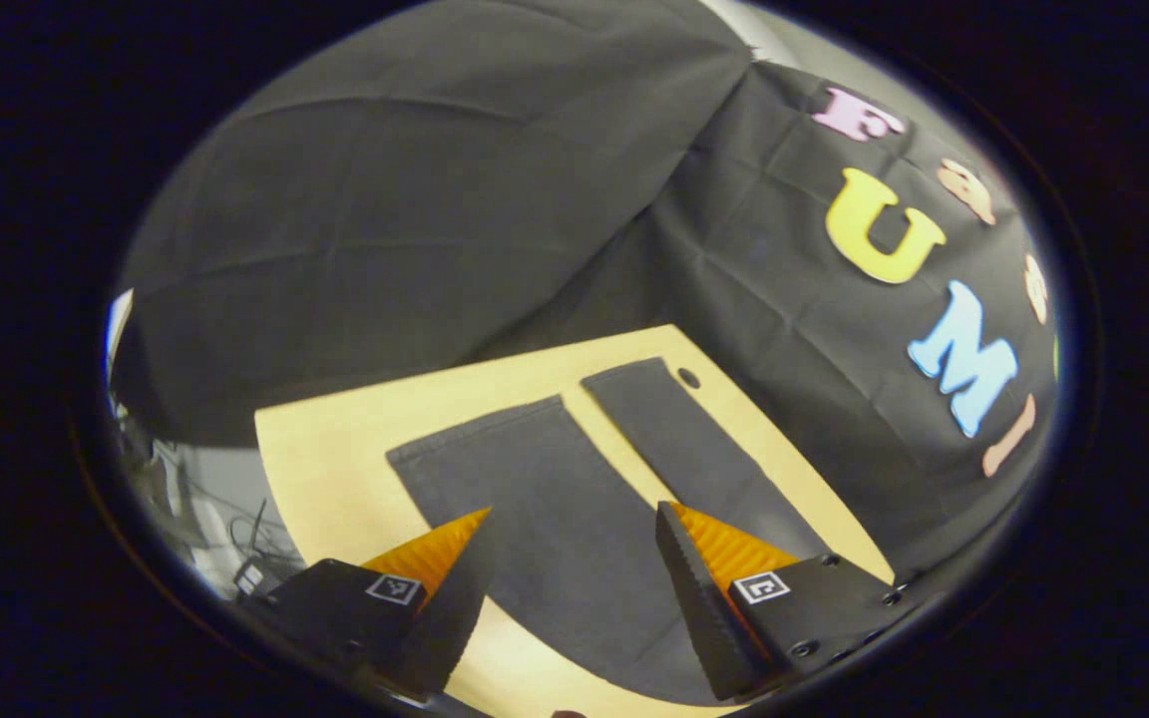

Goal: Grasp the waist and the cuffs of the jeans and fold them to make the two legs overlap; first hold the waist and fold one-third of the jeans toward the cuffs, then hold the cuffs and fold the remaining one-third in the same direction to finish folding.

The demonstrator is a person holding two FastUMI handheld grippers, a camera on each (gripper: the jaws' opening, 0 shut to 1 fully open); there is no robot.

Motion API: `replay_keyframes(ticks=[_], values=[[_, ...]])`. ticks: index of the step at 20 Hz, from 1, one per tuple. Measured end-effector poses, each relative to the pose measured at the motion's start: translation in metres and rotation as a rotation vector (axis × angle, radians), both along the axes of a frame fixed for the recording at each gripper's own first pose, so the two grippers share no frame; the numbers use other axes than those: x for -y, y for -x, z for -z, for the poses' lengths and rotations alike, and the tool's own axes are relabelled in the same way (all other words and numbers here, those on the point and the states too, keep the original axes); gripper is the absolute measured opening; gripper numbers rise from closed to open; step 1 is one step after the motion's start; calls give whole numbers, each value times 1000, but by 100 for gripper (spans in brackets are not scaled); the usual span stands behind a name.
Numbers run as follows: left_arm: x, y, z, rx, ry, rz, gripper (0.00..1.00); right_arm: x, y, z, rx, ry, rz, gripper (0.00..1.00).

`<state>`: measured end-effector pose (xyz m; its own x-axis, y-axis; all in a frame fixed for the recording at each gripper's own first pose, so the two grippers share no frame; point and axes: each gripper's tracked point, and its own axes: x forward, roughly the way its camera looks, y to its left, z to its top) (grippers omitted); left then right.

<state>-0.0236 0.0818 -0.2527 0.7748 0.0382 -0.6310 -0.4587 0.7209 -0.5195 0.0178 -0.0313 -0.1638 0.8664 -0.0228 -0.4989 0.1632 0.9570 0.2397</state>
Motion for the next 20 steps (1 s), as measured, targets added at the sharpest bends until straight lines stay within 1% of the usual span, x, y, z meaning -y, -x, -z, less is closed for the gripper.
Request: replay_keyframes(ticks=[3,5,6,9,11,14,16,17,20], values=[[-15,13,38,-89,135,-66,98,-14,5,34,-104,-134,0,95],[-25,21,61,-128,189,-109,99,-25,12,58,-190,-206,-4,95],[-30,21,69,-146,215,-133,98,-29,17,70,-235,-234,-6,95],[-47,20,98,-186,266,-201,99,-35,23,93,-318,-300,6,97],[-56,18,114,-205,286,-234,99,-31,29,108,-374,-332,56,97],[-65,17,132,-224,326,-285,98,-21,30,124,-409,-409,134,97],[-68,10,133,-203,349,-298,98,-16,30,132,-423,-455,169,97],[-69,5,136,-193,352,-292,96,-14,29,136,-426,-475,185,97],[-62,-10,135,-175,360,-274,95,-16,24,145,-426,-566,224,96]])
